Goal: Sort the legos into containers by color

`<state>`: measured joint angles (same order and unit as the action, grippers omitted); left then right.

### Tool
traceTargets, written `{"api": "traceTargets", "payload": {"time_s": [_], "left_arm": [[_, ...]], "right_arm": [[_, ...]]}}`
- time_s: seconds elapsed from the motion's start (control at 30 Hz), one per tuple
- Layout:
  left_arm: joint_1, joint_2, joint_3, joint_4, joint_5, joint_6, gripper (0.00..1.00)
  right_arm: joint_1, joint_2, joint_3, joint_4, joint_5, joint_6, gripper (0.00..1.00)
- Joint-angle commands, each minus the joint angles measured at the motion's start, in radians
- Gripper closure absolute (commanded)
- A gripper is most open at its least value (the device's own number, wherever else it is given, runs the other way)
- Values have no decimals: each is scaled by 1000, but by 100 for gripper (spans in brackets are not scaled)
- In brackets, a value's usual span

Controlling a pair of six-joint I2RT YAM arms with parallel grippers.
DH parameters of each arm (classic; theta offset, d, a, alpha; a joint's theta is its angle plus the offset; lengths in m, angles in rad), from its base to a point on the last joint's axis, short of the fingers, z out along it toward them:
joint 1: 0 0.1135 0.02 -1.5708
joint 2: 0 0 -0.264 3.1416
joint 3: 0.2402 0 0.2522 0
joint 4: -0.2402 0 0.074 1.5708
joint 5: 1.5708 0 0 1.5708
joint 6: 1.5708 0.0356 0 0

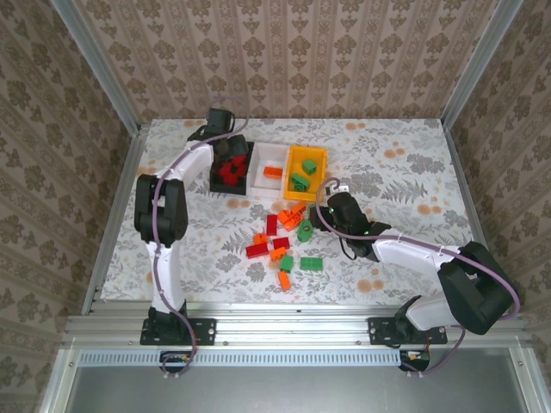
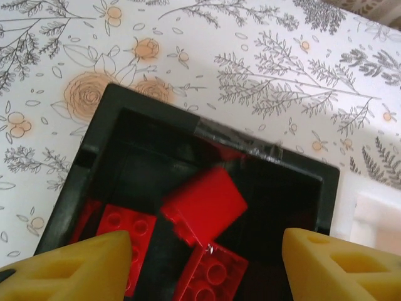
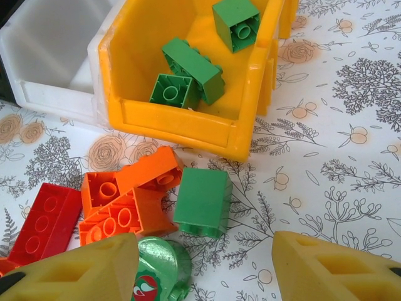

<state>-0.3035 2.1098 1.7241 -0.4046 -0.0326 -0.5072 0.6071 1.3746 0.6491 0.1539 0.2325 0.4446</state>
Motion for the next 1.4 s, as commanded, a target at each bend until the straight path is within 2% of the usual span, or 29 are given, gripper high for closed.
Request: {"api": "traceTargets", "payload": {"time_s": [0.0, 0.1, 0.2, 0.27, 0.33, 0.47, 0.7, 0.83, 1.0, 1.23, 1.37], "left_arm": [[-13, -145, -75, 24, 29, 25, 34], [-57, -297, -238, 88, 33, 46, 35], [-145, -435, -411, 91, -8, 73, 36], [-246, -506, -538, 96, -57, 77, 37], [-309, -547, -631, 79, -90, 35, 38], [-403, -586, -786, 154, -58, -60, 39], [-477, -428, -694, 135, -32, -6, 36], [-507, -333, -626, 97, -62, 23, 36], [-513, -301, -631, 67, -150, -37, 44], [-517, -322, -679, 91, -150, -61, 45], [-519, -296, -669, 86, -158, -57, 56]], "right_arm": [[11, -8, 29, -10, 19, -17, 40], [14, -9, 29, -10, 20, -17, 41], [16, -11, 28, -8, 23, -18, 41], [19, -8, 27, -2, 24, -17, 40], [20, -1, 28, 0, 23, -14, 40], [23, 11, 33, 1, 28, -15, 40], [25, -1, 27, -2, 52, -24, 40], [25, 0, 27, -3, 51, -24, 40], [25, 3, 30, -4, 48, -24, 40], [26, 2, 30, -4, 43, -22, 40], [26, -2, 29, -4, 45, -23, 40]]}}
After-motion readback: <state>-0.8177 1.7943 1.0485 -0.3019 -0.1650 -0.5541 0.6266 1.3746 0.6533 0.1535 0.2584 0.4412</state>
